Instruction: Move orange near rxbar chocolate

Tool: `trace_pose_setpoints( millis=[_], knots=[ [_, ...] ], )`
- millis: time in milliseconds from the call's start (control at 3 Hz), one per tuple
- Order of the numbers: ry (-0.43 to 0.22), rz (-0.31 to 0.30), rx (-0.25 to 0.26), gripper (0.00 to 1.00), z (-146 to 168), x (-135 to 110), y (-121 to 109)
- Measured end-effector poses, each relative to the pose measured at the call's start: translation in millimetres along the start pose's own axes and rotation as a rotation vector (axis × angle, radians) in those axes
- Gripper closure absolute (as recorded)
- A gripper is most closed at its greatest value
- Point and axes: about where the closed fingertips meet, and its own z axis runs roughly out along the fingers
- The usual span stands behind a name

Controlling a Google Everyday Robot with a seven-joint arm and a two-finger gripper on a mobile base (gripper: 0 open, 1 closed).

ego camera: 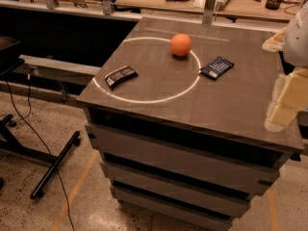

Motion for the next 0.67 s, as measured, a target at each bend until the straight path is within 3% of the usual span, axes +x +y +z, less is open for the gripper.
trace_pose_setpoints(
  millis=[667],
  knots=[
    [-0.05, -0.01, 0.022, 0.0, 12, -20, -28]
  ],
)
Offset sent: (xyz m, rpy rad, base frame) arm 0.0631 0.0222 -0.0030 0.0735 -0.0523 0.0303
